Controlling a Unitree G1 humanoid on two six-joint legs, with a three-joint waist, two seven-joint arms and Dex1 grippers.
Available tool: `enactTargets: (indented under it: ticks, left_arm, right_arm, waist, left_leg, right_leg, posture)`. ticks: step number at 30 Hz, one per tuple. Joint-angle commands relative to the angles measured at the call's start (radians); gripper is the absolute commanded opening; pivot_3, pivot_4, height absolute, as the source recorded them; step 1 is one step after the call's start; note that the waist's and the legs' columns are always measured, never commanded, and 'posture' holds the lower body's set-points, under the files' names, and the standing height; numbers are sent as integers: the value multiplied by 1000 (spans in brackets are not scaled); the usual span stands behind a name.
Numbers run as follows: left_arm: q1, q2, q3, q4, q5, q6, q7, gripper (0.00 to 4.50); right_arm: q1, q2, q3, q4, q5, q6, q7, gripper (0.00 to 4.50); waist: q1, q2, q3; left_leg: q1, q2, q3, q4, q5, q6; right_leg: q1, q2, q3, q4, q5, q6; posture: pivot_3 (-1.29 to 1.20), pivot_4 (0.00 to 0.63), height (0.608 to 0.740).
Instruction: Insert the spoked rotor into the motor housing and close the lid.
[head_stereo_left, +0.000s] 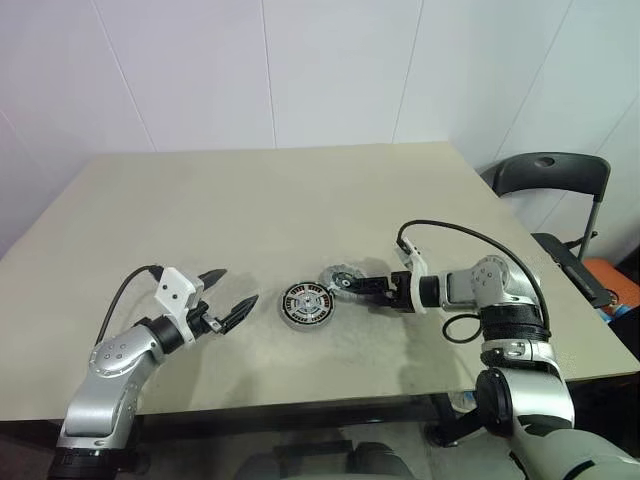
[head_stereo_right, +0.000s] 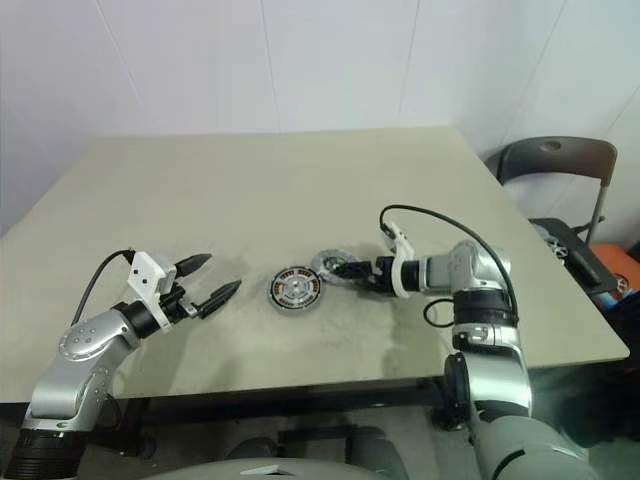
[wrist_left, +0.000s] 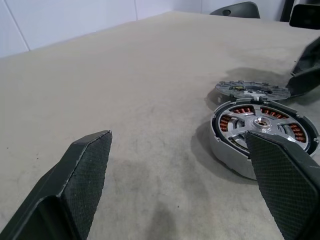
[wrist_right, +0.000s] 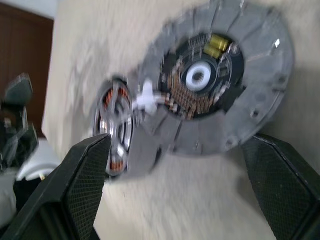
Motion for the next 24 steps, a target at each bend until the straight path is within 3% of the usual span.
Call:
enactTargets:
  ticks: [1, 24]
  left_arm:
    - [-10, 10, 18, -37, 3, -12, 9, 4500]
    - [-45, 35, 35, -6, -5, -16, 4, 4500]
  right_arm:
    - [-38, 15, -53, 40, 23, -54, -36, 4301]
    - [-49, 118, -240, 100, 179, -134, -161, 4301]
  waist:
    - [0, 0, 0]
    - [-21, 0, 0]
  left_leg:
    - [0, 0, 0, 0, 0, 0]
    - [-2, 0, 0, 0, 0, 0]
  right_leg:
    - [0, 0, 0, 0, 0, 0]
    - [-2, -1, 0, -1, 0, 0]
  posture:
    - [0, 0, 740]
    - [0, 0, 740]
